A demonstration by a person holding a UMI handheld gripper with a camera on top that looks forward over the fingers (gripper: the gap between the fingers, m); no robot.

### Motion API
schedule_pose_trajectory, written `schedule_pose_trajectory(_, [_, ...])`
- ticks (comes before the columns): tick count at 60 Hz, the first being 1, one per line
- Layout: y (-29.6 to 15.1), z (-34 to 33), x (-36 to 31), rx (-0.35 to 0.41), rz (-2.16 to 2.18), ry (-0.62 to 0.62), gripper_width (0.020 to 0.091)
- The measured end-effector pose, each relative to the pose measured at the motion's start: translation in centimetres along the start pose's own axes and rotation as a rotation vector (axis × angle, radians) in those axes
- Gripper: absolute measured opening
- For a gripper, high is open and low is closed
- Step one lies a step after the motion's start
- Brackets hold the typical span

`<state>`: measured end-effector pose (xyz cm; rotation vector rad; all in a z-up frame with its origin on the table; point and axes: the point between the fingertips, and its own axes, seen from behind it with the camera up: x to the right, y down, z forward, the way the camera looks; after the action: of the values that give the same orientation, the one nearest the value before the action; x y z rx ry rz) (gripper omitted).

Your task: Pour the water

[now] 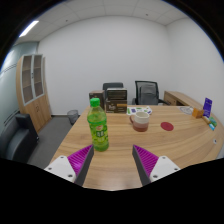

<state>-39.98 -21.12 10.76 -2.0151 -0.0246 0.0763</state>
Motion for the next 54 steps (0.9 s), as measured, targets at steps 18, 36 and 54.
schedule_pose_trajectory(18, [-0.6,9.3,-7.3,0.019,-0.022,-0.032,0.0799])
schedule_pose_trajectory(36, [-3.3,14.9,-6.2,0.103,-0.036,0.032,0.0707])
schedule_pose_trajectory(54, [-4.0,16.1,-6.6,0.187,-0.007,0.012,0.0383])
